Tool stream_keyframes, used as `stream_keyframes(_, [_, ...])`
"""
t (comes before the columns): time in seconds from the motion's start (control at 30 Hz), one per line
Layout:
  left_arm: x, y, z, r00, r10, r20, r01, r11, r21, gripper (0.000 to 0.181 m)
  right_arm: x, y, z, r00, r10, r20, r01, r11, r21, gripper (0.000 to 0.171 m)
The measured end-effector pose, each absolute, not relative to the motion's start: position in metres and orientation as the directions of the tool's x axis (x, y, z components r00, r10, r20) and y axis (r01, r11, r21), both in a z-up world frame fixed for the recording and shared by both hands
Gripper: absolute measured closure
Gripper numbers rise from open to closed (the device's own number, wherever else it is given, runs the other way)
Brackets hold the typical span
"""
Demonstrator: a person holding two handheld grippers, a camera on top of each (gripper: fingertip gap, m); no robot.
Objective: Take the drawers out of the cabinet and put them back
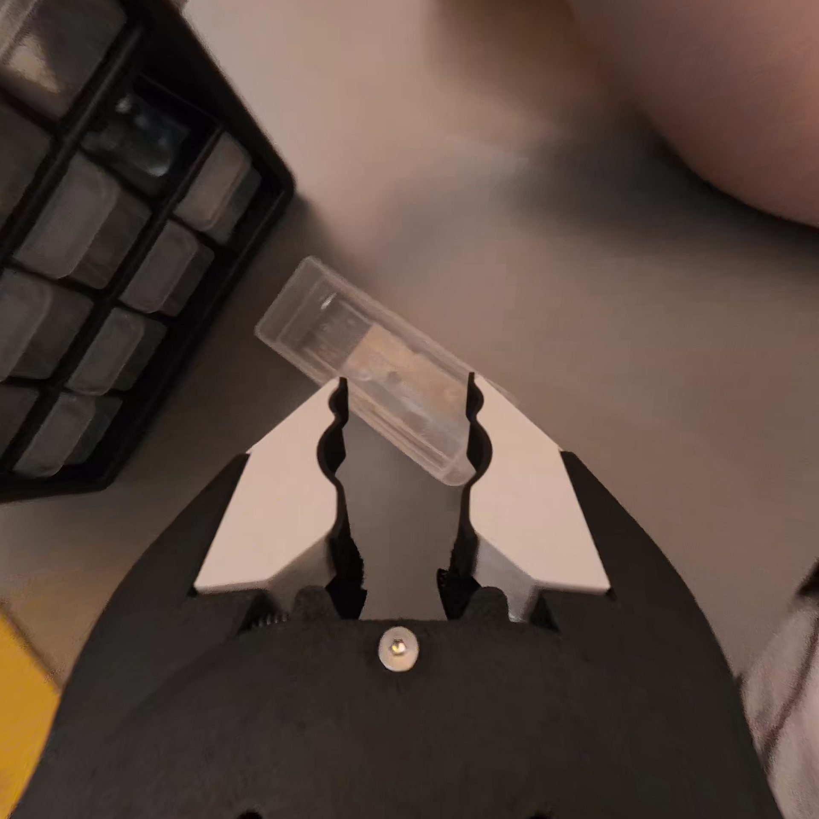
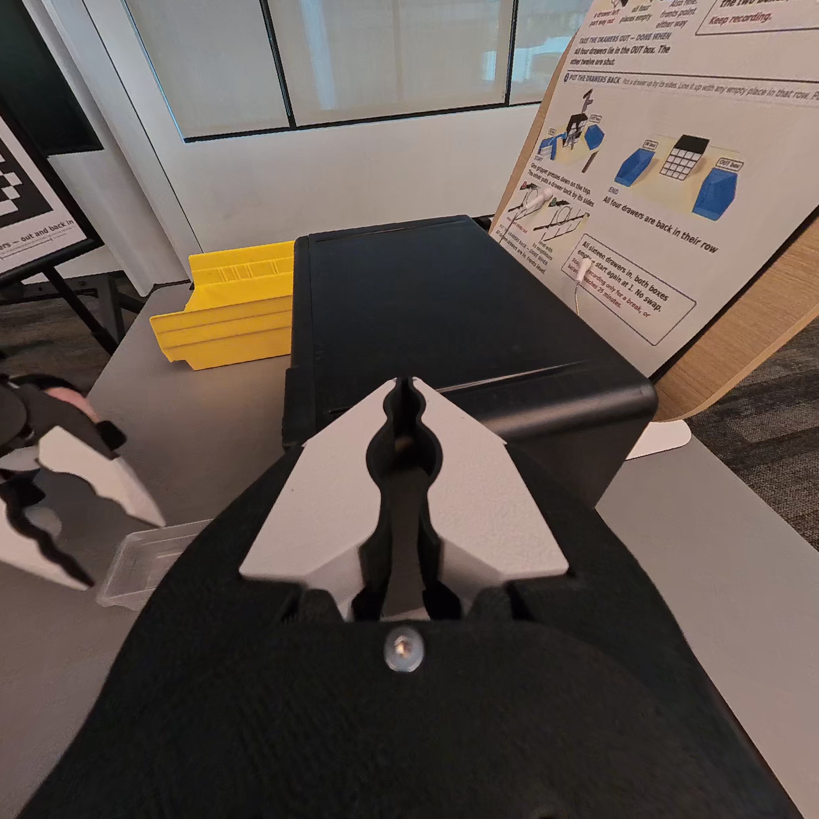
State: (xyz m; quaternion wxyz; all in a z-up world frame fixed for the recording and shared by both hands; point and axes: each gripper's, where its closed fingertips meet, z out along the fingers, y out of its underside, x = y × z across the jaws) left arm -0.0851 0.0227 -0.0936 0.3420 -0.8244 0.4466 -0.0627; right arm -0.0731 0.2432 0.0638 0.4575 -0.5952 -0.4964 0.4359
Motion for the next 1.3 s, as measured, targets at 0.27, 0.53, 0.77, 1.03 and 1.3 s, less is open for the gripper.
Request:
stream_keyframes(0.27, [-0.080, 0.003, -0.109, 0.517, -0.818, -0.253, -0.766, -0.310, -0.563, 0.139, -0.073, 0.243, 0.064, 0.123, 0.989, -0.079, 0.185, -0.101, -0.978, 0.171])
stream_keyframes(0.53, [-0.105, 0.033, -0.102, 0.923, -0.355, 0.151, -0.197, -0.770, -0.606, 0.079, -0.073, 0.243, 0.064, 0.116, 0.989, -0.091, 0.180, -0.111, -0.977, 0.171])
stream_keyframes(0.77, [-0.096, 0.040, -0.132, 0.952, -0.301, -0.049, -0.290, -0.842, -0.454, 0.065, -0.073, 0.243, 0.064, 0.109, 0.989, -0.103, 0.172, -0.120, -0.978, 0.171])
stream_keyframes(1.03, [-0.097, 0.036, -0.157, 0.938, -0.335, -0.087, -0.346, -0.898, -0.272, 0.105, -0.073, 0.243, 0.064, 0.105, 0.989, -0.103, 0.172, -0.120, -0.978, 0.169])
stream_keyframes(1.3, [-0.102, 0.044, -0.143, 0.944, -0.327, -0.046, -0.325, -0.895, -0.304, 0.120, -0.073, 0.243, 0.064, 0.097, 0.989, -0.115, 0.163, -0.130, -0.978, 0.170])
